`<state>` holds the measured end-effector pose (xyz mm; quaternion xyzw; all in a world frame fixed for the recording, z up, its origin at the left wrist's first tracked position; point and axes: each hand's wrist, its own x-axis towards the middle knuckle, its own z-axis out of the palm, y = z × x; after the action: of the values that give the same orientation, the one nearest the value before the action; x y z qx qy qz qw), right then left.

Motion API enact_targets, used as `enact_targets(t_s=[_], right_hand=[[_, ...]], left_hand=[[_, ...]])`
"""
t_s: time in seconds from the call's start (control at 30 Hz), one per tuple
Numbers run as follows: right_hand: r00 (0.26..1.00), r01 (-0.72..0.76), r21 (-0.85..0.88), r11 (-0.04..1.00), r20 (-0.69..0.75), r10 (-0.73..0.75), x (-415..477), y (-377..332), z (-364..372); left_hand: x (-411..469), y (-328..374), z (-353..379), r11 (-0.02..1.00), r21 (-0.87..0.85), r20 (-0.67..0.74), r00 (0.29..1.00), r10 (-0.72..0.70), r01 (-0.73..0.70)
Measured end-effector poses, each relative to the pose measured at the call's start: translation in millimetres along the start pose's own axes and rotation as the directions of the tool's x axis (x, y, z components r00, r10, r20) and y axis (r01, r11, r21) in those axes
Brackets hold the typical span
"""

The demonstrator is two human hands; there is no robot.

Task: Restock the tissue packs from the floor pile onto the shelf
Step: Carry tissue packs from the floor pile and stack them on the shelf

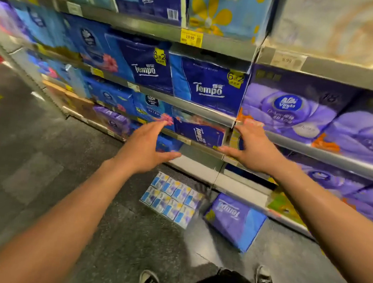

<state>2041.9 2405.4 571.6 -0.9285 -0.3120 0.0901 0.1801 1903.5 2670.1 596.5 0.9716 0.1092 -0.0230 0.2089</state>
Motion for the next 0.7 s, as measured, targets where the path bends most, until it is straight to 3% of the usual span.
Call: enact_targets(t_s=[0.13, 0.3, 0.53, 0.7], right_hand=[[0.973, -0.226, 0.089, 0.970, 0.060, 0.221, -8.2, -46.7, 50.2], [0.899, -0.438, 0.229, 0.869, 0.101, 0.427, -16.6, -74.8, 101.3], [0.812, -0.583, 0.362, 0.728, 0.225, 0.538, 22.2, -58.5, 179.1], [0.788, -0.615, 0.427, 0.663, 0.290, 0.544, 76.5, -39.6, 235.4]], left_hand=[[12.1, -65.1, 4.1, 1.000, -0.013, 0.182, 0.983, 0.022, -0.020], [42.1, -109.6, 23.0, 0.997, -0.081, 0.283, 0.959, 0.026, -0.004], [88.5, -162.9, 76.0, 0.998, -0.029, 0.410, 0.911, -0.040, 0.056], [130.7, -211.3, 119.7, 0.999, -0.023, 0.411, 0.911, -0.035, 0.049]])
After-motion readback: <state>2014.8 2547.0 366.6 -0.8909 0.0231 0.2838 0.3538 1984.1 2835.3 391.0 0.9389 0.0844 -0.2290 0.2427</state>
